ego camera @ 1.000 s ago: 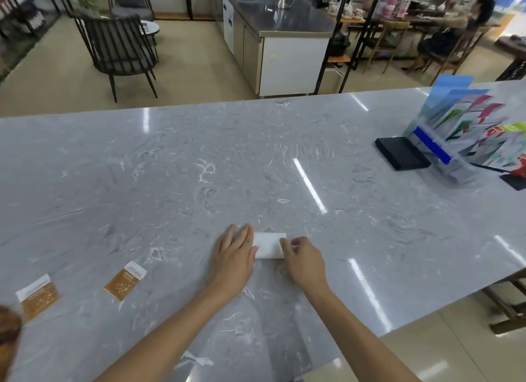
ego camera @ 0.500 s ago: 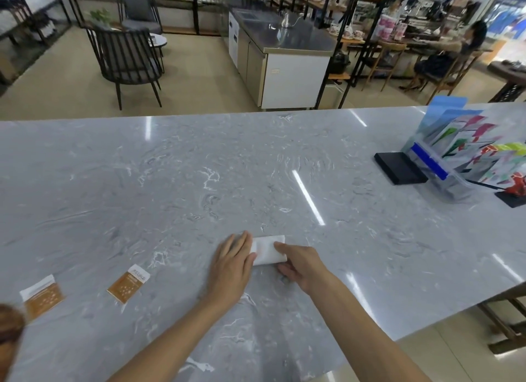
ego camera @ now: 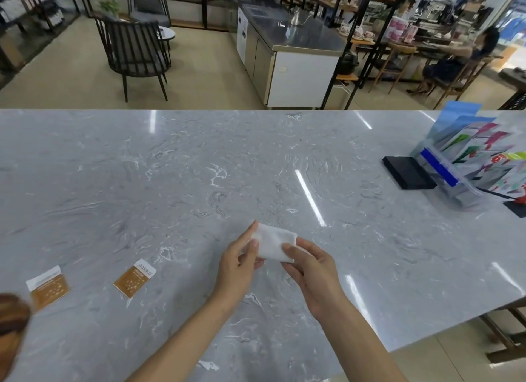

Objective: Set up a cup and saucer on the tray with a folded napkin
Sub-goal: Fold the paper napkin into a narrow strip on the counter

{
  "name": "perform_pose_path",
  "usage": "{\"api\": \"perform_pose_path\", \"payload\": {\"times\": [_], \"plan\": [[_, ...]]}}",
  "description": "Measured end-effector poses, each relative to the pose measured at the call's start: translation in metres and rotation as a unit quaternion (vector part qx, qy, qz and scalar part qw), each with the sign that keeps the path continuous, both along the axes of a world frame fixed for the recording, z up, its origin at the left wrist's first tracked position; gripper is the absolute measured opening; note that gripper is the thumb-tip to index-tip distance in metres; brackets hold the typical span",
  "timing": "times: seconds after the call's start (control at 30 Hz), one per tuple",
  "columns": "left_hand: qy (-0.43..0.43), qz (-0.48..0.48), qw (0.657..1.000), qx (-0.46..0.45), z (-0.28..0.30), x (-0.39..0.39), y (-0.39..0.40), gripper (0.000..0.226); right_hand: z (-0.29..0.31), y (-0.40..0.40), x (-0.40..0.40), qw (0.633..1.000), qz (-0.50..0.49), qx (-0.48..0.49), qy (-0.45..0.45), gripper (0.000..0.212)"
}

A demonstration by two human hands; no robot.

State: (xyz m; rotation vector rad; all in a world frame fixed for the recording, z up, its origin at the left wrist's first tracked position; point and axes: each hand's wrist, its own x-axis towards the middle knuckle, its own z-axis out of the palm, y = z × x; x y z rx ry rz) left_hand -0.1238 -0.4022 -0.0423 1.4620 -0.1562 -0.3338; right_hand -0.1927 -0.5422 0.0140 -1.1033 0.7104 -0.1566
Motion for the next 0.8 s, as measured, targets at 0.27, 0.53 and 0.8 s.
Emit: {"api": "perform_pose_path", "payload": {"times": [0.27, 0.53, 0.8], "plan": [[0.02, 0.009, 0.999, -0.032, 0.015, -0.005, 0.013, 0.049, 0.006, 0.014, -0.015, 0.997, -0.028, -0.068, -0.022, 0.029], [0.035, 0.003, 0.999, -0.037, 0.026, -0.017, 0.025, 0.013, 0.011, 0.024, -0.039, 0.993, -0.03, -0.106, -0.038, 0.025], [0.016, -0.021, 0.999, -0.031, 0.03, -0.05, 0.059, 0.01, 0.014, 0.047, -0.073, 0.993, -0.032, -0.111, -0.038, 0.021]]}}
